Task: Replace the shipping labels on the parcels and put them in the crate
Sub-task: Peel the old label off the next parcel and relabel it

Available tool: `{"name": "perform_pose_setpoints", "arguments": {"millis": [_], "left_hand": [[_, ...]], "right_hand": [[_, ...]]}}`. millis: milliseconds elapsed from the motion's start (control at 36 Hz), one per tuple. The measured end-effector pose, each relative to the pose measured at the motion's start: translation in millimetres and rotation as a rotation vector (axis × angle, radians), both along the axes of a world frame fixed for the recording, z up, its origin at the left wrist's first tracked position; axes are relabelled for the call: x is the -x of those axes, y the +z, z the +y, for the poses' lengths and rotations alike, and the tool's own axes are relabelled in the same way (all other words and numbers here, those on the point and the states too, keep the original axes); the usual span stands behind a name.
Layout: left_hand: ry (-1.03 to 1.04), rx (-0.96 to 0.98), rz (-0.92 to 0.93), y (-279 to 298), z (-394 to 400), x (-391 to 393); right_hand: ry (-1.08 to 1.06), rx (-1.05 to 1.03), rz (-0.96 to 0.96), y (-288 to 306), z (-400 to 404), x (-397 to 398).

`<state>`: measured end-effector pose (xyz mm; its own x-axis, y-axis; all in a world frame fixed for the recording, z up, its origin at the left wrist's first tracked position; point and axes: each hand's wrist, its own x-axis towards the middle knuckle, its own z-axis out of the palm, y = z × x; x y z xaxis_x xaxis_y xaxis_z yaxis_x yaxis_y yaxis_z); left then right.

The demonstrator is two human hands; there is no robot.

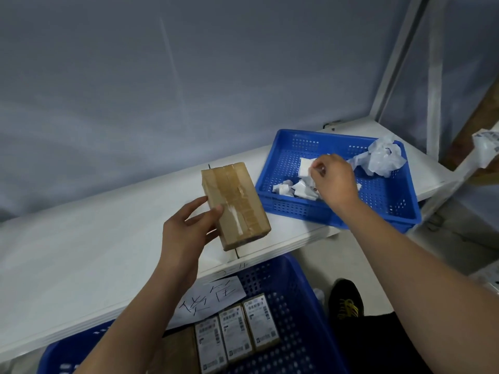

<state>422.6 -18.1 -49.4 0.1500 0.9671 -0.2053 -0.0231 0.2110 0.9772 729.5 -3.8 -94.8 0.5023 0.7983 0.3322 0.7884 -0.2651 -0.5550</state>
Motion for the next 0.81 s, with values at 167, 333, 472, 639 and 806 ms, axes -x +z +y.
{"name": "perform_pose_setpoints", "arguments": {"millis": [167,333,472,639,806], "left_hand": [[0.016,-0.002,-0.013,6,-1,15],[0.005,0.010,-0.021,10,-4,40],[-0.051,0.013,0.025,9,-5,68],[-0.081,0.010,0.121,0,-4,110],[-0.120,0.045,0.174,-15,-2,148]], "right_hand": [[-0.052,-0.063,0.079,12,-7,24],[0.018,-0.198,0.535,31,-8,90],[0.200,-0.029,1.034,34,3,158],[0.377,0.204,1.010,21,14,219],[0.404,0.168,1.071,8,23,248]]}}
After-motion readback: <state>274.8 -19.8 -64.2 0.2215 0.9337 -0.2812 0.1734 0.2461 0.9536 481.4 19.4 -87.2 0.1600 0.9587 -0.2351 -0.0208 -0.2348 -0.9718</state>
